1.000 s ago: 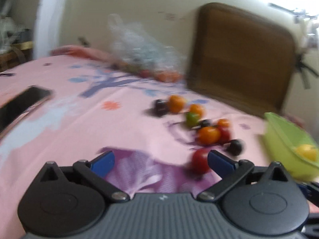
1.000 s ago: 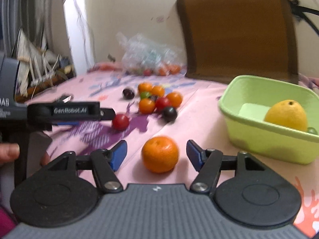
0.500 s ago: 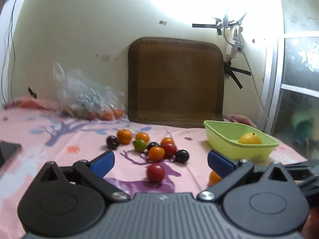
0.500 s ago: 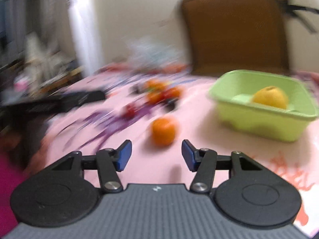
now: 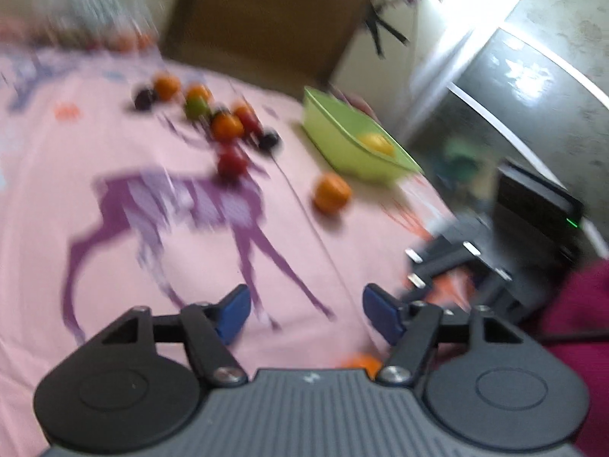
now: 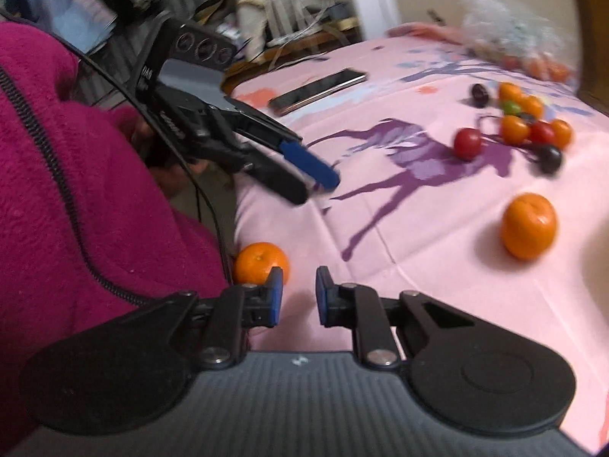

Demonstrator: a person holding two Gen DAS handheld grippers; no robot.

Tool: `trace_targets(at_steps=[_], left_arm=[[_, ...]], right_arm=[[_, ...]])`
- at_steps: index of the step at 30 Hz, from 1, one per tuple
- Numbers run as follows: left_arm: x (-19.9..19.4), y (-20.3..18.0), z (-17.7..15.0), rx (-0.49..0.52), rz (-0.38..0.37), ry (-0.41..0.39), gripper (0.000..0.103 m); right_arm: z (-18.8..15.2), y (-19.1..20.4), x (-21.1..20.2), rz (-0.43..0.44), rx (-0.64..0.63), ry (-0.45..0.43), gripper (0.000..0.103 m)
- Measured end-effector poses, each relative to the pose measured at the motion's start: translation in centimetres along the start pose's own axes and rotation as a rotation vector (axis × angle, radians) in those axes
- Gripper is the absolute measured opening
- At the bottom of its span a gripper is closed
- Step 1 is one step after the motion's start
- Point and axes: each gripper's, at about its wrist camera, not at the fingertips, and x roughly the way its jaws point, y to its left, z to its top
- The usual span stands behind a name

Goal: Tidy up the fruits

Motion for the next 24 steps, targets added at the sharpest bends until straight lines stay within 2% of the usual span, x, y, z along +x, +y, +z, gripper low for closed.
trace_targets(at_steps=[4, 5, 9, 14, 19, 21, 23, 24], left_arm=[[-0.3, -0.9, -1.8, -0.013, -0.115, 0.099, 0.064], [-0.5, -1.2, -2.2, -0.014, -0.136, 0.118, 0.058], [-0.4, -0.9, -2.9, -0.08, -0.182, 0.148, 0.057], [1.0, -0.8, -3.9, -0.12, -0.178, 0.153, 0.057], [1.1, -0.3, -3.9, -0.146, -0.186, 0.125, 0.054], [1.1, 0.0, -3.9, -0.158, -0.184, 0.117, 0.047], [1.5, 0.2, -3.8, -0.168, -0.186, 0.111, 0.047], [1.6, 0.3, -3.7, -0.178, -0.197, 0.104, 0.042]], right_arm=[[0.6, 0.4, 0.5, 0.043, -0.038, 0.044, 0.023], [0.3, 0.8, 0.4, 0.047, -0.046, 0.046, 0.023], [0.5, 1.5, 0.6, 0.06, -0.079, 0.051, 0.023], [0.5, 1.6, 0.8, 0.019, -0.094, 0.054, 0.023], [-0.1, 1.3, 0.8, 0.014, -0.06, 0.036, 0.031], [-0.2, 1.5, 1.0, 0.024, -0.045, 0.031, 0.031], [-0.4, 1.7, 1.1, 0.037, -0.035, 0.024, 0.031], [-0.5, 1.9, 1.1, 0.041, -0.03, 0.021, 0.031]])
